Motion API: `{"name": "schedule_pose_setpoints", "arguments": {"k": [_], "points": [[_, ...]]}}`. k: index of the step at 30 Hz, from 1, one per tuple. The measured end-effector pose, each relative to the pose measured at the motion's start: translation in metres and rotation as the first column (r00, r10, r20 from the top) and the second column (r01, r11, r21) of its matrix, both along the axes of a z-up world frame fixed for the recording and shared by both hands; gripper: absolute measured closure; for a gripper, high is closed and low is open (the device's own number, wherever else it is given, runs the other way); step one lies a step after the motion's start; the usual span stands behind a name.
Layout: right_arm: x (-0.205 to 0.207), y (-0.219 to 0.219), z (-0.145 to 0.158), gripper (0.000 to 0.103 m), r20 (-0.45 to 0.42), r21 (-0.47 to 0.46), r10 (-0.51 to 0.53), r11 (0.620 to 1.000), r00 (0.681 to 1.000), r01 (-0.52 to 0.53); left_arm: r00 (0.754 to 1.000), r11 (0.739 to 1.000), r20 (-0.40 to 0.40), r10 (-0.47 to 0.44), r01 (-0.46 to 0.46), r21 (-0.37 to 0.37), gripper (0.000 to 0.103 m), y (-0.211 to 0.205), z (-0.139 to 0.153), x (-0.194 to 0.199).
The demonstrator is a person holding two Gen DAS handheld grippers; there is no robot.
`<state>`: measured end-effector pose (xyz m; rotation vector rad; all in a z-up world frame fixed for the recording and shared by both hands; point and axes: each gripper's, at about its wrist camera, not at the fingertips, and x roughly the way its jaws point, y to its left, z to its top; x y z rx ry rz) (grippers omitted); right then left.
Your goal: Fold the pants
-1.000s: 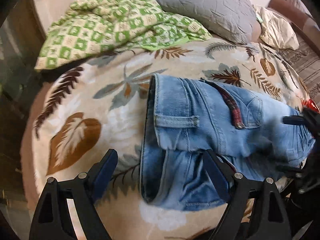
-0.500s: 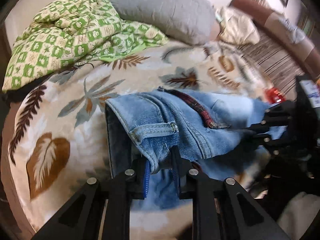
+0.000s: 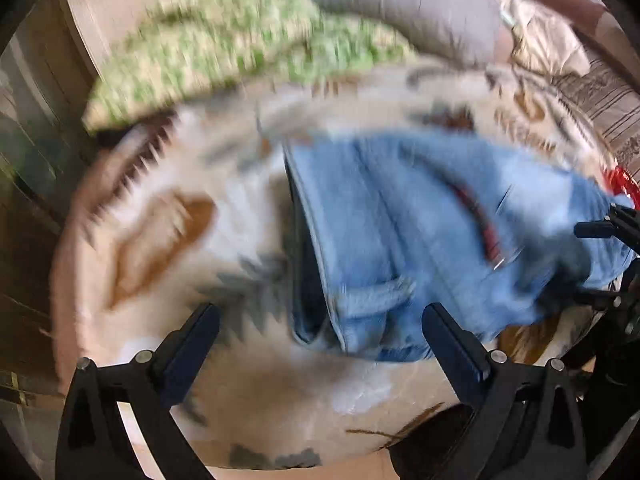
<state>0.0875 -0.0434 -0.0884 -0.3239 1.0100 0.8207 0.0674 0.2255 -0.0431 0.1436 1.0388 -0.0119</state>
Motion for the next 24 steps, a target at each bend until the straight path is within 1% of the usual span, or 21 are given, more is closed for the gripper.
{"name": "schedule_pose_setpoints", "arguments": {"k": [1, 2, 3, 4, 6, 7, 8, 10, 11, 12, 13, 14, 16, 17, 18, 20, 22, 24], "points": [[0.001, -0.014, 0.008, 0.020, 0.002, 0.025, -0.033, 0.999, 0.999, 0.033, 0.999, 1.000, 0.037, -0.008, 0.007, 0.023, 0.002, -0.008, 0.014, -0.003], [0.003, -0.035, 0.016, 0.020, 0.001, 0.053, -0.087, 0.995, 0.996, 0.086, 0.998, 0.999, 0.063, -0.025, 0.022, 0.041, 0.002, -0.017, 0.024, -0.003], [0.005, -0.049, 0.021, 0.020, 0.000, 0.065, -0.125, 0.990, 0.992, 0.125, 0.995, 0.997, 0.084, -0.055, 0.051, 0.051, 0.002, -0.028, 0.033, -0.004], [0.006, -0.065, 0.025, 0.020, -0.001, 0.072, -0.173, 0.982, 0.985, 0.173, 0.989, 0.993, 0.102, -0.107, 0.103, 0.050, 0.001, -0.049, 0.040, -0.003], [0.009, -0.103, 0.034, 0.020, -0.006, 0.078, -0.284, 0.956, 0.959, 0.283, 0.974, 0.981, 0.121, -0.191, 0.188, 0.041, 0.001, -0.077, 0.043, 0.001], [0.009, -0.122, 0.037, 0.020, -0.014, 0.079, -0.331, 0.940, 0.944, 0.331, 0.959, 0.968, 0.131, -0.252, 0.248, 0.040, 0.001, -0.100, 0.044, 0.005], [0.008, -0.152, 0.041, 0.020, -0.025, 0.076, -0.396, 0.915, 0.918, 0.397, 0.943, 0.953, 0.134, -0.304, 0.301, 0.041, 0.001, -0.117, 0.044, 0.008], [0.005, -0.197, 0.047, 0.020, -0.034, 0.067, -0.489, 0.869, 0.872, 0.490, 0.903, 0.913, 0.135, -0.407, 0.406, 0.037, 0.001, -0.161, 0.040, 0.017], [0.003, -0.226, 0.048, 0.020, -0.045, 0.058, -0.542, 0.837, 0.839, 0.544, 0.883, 0.892, 0.131, -0.451, 0.452, 0.029, 0.001, -0.182, 0.037, 0.024], [0.004, -0.244, 0.052, 0.020, -0.054, 0.053, -0.571, 0.818, 0.819, 0.573, 0.860, 0.868, 0.125, -0.494, 0.496, 0.021, 0.001, -0.203, 0.033, 0.028], [0.002, -0.269, 0.051, 0.020, -0.065, 0.042, -0.613, 0.786, 0.787, 0.616, 0.837, 0.843, 0.114, -0.535, 0.537, 0.014, 0.001, -0.227, 0.029, 0.034], [0.003, -0.288, 0.051, 0.020, -0.078, 0.030, -0.641, 0.764, 0.764, 0.644, 0.818, 0.823, 0.103, -0.567, 0.569, 0.012, 0.001, -0.246, 0.026, 0.039], [0.005, -0.322, 0.044, 0.020, -0.133, 0.016, -0.685, 0.721, 0.717, 0.692, 0.777, 0.779, 0.074, -0.626, 0.626, 0.016, 0.001, -0.286, 0.017, 0.053], [0.005, -0.331, 0.040, 0.020, -0.149, 0.008, -0.698, 0.707, 0.700, 0.707, 0.768, 0.770, 0.065, -0.637, 0.638, 0.016, 0.001, -0.299, 0.016, 0.056], [0.007, -0.339, 0.034, 0.020, -0.173, -0.002, -0.704, 0.700, 0.689, 0.714, 0.758, 0.759, 0.055, -0.650, 0.651, 0.012, 0.001, -0.312, 0.013, 0.063], [0.014, -0.348, 0.021, 0.020, -0.210, -0.008, -0.702, 0.697, 0.681, 0.717, 0.735, 0.736, 0.043, -0.677, 0.677, 0.010, 0.001, -0.330, 0.010, 0.067], [0.021, -0.349, 0.008, 0.020, -0.223, -0.028, -0.694, 0.707, 0.685, 0.707, 0.718, 0.719, 0.034, -0.695, 0.695, 0.021, 0.001, -0.343, 0.009, 0.070], [0.031, -0.343, -0.007, 0.020, -0.249, -0.046, -0.679, 0.721, 0.691, 0.692, 0.711, 0.712, 0.027, -0.702, 0.702, 0.029, 0.001, -0.348, 0.007, 0.070]]}}
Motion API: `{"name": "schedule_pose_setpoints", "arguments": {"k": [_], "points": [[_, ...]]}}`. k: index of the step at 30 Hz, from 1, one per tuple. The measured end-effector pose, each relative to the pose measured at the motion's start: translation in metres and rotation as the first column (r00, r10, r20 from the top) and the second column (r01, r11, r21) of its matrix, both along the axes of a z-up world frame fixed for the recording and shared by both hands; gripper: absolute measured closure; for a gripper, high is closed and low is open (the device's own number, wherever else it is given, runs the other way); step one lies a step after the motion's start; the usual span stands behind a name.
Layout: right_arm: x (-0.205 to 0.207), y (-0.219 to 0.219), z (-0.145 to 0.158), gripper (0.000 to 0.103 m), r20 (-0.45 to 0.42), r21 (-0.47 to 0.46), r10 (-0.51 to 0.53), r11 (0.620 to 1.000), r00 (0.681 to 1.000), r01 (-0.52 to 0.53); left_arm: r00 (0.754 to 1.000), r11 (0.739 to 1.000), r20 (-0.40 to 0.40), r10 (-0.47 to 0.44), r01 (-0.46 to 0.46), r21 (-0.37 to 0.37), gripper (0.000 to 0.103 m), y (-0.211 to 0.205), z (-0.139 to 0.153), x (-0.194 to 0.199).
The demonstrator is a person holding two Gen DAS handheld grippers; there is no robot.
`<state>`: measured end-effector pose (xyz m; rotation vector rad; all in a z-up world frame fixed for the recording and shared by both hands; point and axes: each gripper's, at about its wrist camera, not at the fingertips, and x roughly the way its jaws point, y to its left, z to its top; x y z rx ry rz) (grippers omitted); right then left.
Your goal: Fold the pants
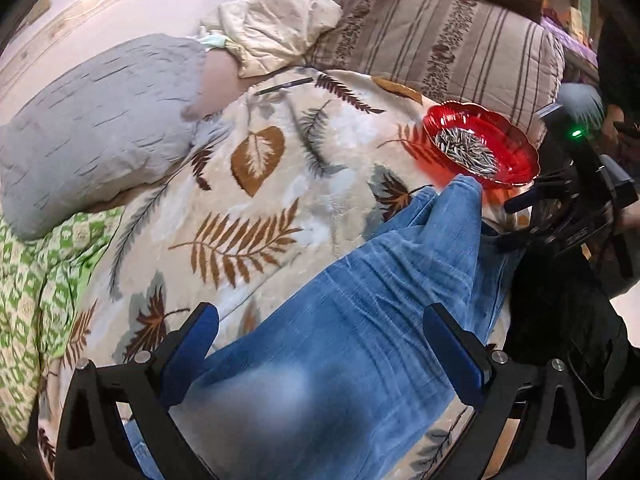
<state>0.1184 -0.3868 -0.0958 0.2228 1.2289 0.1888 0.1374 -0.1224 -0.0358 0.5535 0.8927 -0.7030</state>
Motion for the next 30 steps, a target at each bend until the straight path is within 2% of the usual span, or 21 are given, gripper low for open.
{"name": "schedule_pose_setpoints", "arguments": {"k": [4, 6, 8, 9, 11, 12, 14, 15, 16, 18, 22, 25, 28, 29, 30], "points": [[0.014, 0.010, -0.036, 0.020, -0.084, -0.007, 0.034, 0.999, 0.996, -0.035, 1.000, 1.000, -0.019, 0.002, -0.002, 0.022, 0.001, 0.000, -0.005, 0.009], [0.016, 0.016, -0.038, 0.020, -0.074, -0.035, 0.048, 0.998, 0.996, -0.050, 1.000, 1.000, -0.026, 0.004, -0.004, 0.025, 0.001, -0.003, -0.007, 0.013], [0.014, 0.025, -0.031, 0.037, -0.036, 0.010, 0.112, 0.994, 0.993, -0.112, 0.999, 1.000, -0.036, -0.003, 0.004, 0.017, 0.001, -0.010, -0.009, 0.021], [0.013, 0.029, -0.030, 0.039, -0.034, -0.011, 0.122, 0.992, 0.992, -0.122, 0.999, 1.000, -0.043, -0.012, 0.013, 0.013, 0.001, -0.014, -0.010, 0.025], [0.010, 0.033, -0.032, 0.055, -0.020, -0.068, 0.145, 0.987, 0.989, -0.146, 0.997, 0.998, -0.056, -0.056, 0.056, 0.002, 0.001, -0.029, -0.013, 0.032], [0.009, 0.030, -0.032, 0.060, -0.015, -0.067, 0.136, 0.988, 0.991, -0.136, 0.995, 0.997, -0.060, -0.075, 0.075, -0.002, 0.001, -0.035, -0.013, 0.034], [0.003, 0.019, -0.029, 0.079, 0.014, -0.025, 0.110, 0.994, 0.994, -0.109, 0.987, 0.991, -0.081, -0.137, 0.135, -0.022, 0.001, -0.054, -0.016, 0.039], [0.002, 0.014, -0.025, 0.085, 0.029, -0.003, 0.104, 0.995, 0.994, -0.104, 0.981, 0.985, -0.094, -0.171, 0.168, -0.035, 0.001, -0.065, -0.017, 0.042], [-0.002, 0.013, -0.022, 0.089, 0.047, 0.013, 0.105, 0.994, 0.993, -0.105, 0.971, 0.977, -0.104, -0.213, 0.209, -0.047, 0.001, -0.079, -0.019, 0.043], [-0.011, 0.013, -0.018, 0.090, 0.078, 0.024, 0.115, 0.993, 0.990, -0.117, 0.950, 0.958, -0.119, -0.287, 0.282, -0.059, 0.001, -0.104, -0.025, 0.045], [-0.015, 0.008, -0.021, 0.090, 0.094, 0.058, 0.078, 0.995, 0.993, -0.084, 0.883, 0.902, -0.187, -0.431, 0.429, -0.055, 0.001, -0.155, -0.047, 0.045], [-0.018, 0.007, -0.026, 0.090, 0.101, 0.078, 0.055, 0.995, 0.993, -0.063, 0.839, 0.865, -0.242, -0.488, 0.502, -0.002, 0.001, -0.184, -0.069, 0.047], [-0.022, 0.003, -0.027, 0.090, 0.109, 0.089, 0.047, 0.994, 0.993, -0.057, 0.808, 0.853, -0.332, -0.487, 0.522, 0.019, 0.001, -0.202, -0.091, 0.056], [-0.022, 0.002, -0.028, 0.090, 0.108, 0.094, 0.045, 0.994, 0.993, -0.055, 0.803, 0.856, -0.356, -0.478, 0.516, 0.014, 0.007, -0.205, -0.096, 0.060], [-0.025, 0.000, -0.028, 0.090, 0.107, 0.098, 0.044, 0.994, 0.993, -0.055, 0.791, 0.859, -0.392, -0.470, 0.512, 0.004, 0.022, -0.207, -0.101, 0.063]]}}
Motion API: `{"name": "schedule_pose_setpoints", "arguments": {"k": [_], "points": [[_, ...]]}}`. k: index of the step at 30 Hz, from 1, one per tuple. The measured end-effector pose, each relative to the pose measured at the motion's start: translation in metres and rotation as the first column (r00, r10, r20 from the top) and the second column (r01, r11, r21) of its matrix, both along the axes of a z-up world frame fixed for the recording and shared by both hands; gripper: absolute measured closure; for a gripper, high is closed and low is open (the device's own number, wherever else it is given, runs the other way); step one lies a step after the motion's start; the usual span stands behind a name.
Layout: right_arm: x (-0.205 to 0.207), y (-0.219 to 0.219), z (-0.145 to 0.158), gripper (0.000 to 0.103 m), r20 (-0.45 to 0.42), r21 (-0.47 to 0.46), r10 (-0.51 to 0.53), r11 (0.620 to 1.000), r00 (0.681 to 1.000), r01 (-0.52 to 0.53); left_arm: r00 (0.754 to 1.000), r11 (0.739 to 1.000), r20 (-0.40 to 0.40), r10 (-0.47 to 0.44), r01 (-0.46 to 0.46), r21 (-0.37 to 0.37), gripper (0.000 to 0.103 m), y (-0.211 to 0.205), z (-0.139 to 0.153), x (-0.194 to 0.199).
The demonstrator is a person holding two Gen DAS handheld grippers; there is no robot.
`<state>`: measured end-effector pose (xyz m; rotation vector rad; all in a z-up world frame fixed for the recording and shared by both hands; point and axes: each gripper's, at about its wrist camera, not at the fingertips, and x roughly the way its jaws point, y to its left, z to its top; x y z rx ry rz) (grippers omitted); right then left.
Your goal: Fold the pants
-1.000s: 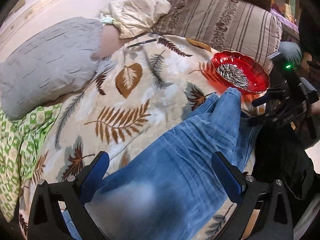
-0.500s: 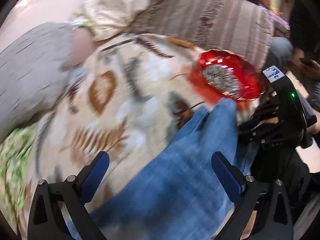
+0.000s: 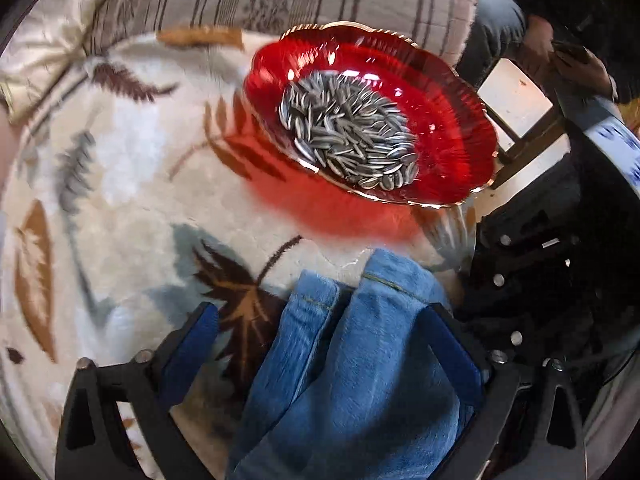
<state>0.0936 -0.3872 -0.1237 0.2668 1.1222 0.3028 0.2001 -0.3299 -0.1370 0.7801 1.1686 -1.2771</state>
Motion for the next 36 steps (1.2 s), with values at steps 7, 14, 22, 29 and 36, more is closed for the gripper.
{"name": "schedule_pose_setpoints", "arguments": {"k": [7, 14, 22, 29, 36], "points": [[0.004, -0.006, -0.005, 0.090, -0.005, 0.015, -0.012, 1.000, 1.000, 0.012, 1.000, 1.000, -0.010, 0.010, -0.010, 0.007, 0.094, 0.004, 0.006, -0.006], [0.002, -0.014, -0.005, 0.050, -0.023, 0.024, -0.054, 0.998, 0.998, 0.054, 0.998, 0.988, 0.053, -0.028, 0.036, -0.150, 0.094, 0.043, 0.063, -0.027], [0.005, 0.002, 0.008, 0.089, 0.062, 0.091, 0.078, 0.992, 0.995, -0.083, 0.993, 0.979, 0.114, 0.014, 0.010, -0.203, 0.094, 0.071, 0.088, -0.028], [-0.008, 0.038, 0.067, 0.093, 0.180, 0.049, 0.106, 0.992, 0.978, -0.116, 0.969, 0.979, 0.226, 0.095, -0.051, -0.196, 0.094, 0.113, 0.113, -0.028], [0.000, 0.143, 0.085, 0.092, 0.255, 0.111, 0.194, 0.967, 0.947, -0.228, 0.902, 0.959, 0.328, 0.283, -0.264, -0.099, 0.084, 0.200, 0.098, -0.022]]}}
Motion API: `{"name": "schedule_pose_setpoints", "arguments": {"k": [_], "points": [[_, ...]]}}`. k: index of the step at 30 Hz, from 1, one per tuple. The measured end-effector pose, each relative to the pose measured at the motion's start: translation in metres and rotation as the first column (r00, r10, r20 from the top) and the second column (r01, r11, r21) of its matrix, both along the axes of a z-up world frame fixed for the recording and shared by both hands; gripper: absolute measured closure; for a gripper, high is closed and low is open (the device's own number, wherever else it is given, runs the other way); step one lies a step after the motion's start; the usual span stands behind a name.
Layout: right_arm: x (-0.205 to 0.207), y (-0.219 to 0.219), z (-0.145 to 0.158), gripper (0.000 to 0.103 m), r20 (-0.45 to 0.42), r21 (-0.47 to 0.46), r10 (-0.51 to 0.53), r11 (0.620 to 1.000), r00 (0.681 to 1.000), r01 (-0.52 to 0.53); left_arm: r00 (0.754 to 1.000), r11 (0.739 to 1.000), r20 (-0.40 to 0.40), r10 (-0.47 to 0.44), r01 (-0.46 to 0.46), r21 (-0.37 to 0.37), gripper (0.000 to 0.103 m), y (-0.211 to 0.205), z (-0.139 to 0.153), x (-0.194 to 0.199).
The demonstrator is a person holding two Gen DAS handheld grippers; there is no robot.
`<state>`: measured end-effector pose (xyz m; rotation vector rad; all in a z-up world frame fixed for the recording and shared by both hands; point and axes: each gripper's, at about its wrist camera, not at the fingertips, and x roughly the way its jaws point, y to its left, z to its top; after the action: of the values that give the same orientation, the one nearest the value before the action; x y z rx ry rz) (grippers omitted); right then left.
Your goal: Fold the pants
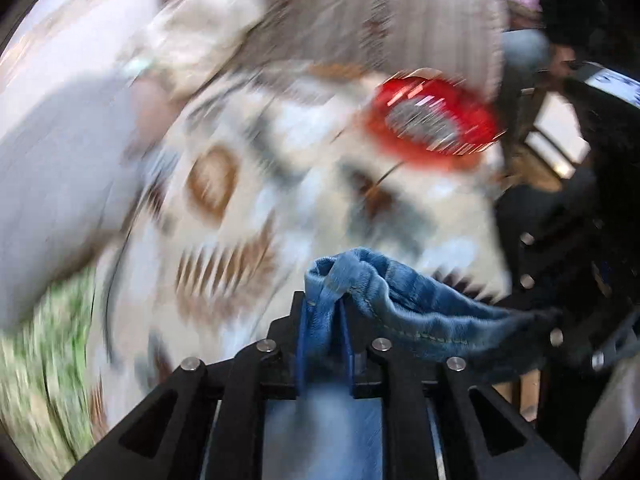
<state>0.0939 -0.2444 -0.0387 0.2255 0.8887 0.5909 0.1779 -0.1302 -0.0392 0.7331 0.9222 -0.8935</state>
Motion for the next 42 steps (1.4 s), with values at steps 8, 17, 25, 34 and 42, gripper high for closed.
{"name": "schedule_pose_setpoints", "arguments": {"k": [8, 17, 25, 34, 42], "points": [[0.023, 0.076, -0.085, 0.031, -0.158, -0.087, 0.026, 0.995, 0.987, -0.040, 0.931, 0.932, -0.051, 0.362, -0.360, 0.048, 0.048, 0.128, -0.010, 0.005], [0.005, 0.117, -0.060, 0.015, -0.103, -0.131, 0.157, 0.977, 0.982, -0.170, 0.839, 0.842, 0.138, 0.527, -0.538, 0.052, 0.004, 0.212, 0.128, -0.087], [-0.020, 0.052, 0.010, 0.014, 0.062, -0.037, 0.160, 0.987, 0.985, -0.158, 0.804, 0.805, 0.040, 0.593, -0.594, -0.006, 0.004, 0.176, 0.060, -0.100], [0.028, -0.042, -0.047, 0.024, -0.174, 0.007, -0.027, 1.000, 0.984, 0.029, 0.653, 0.642, -0.336, 0.678, -0.750, -0.162, 0.004, 0.104, -0.018, -0.046], [0.057, -0.011, -0.098, 0.039, -0.291, 0.041, 0.012, 0.999, 0.957, -0.001, 0.692, 0.729, -0.260, 0.674, -0.680, 0.080, 0.009, 0.075, -0.092, -0.045]]}}
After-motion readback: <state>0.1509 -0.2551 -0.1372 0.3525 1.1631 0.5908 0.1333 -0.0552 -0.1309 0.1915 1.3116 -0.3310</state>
